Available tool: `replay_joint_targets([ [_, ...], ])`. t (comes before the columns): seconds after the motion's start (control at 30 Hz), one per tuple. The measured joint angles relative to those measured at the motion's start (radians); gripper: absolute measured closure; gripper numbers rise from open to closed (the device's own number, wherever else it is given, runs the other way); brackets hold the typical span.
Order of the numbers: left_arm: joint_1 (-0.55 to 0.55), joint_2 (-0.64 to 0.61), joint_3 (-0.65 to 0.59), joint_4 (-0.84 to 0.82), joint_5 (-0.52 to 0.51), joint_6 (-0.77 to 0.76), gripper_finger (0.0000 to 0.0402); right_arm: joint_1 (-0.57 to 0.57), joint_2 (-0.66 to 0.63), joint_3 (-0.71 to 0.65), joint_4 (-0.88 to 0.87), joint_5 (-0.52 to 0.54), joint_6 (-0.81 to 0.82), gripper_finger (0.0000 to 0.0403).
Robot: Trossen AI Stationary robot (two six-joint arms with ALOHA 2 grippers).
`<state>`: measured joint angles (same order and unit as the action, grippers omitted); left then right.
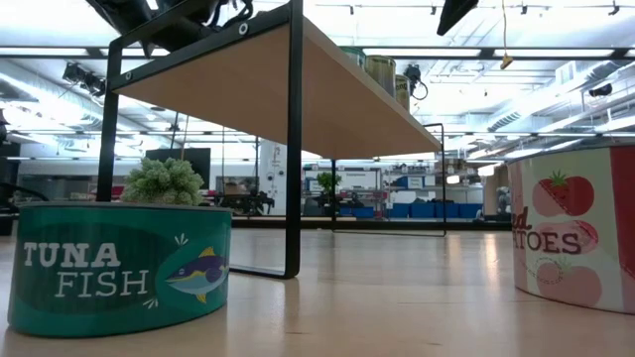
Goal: Pick and place cans onto a shelf
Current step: Adjust the cans on the shelf
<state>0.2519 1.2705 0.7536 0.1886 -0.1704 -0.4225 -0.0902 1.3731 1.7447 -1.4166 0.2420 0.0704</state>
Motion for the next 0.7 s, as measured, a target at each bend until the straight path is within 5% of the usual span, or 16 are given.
replay_joint_targets([
  [0.43,0.056,0.038,0.02,0.04,-0.146,-0.015,0.0269,0.048,0.0,0.0,0.008,0.003,0.043,0.014],
  [0.53,0.092,0.085,0.116,-0.015,-0.101,-0.015,0.0272,0.061,0.0,0.0,0.028,0.004,0.043,0.014],
  [0.7,0.177,0.191,0.363,-0.341,-0.016,-0.003,0.0287,0.065,0.0,0.0,0.037,0.008,0.045,0.014],
])
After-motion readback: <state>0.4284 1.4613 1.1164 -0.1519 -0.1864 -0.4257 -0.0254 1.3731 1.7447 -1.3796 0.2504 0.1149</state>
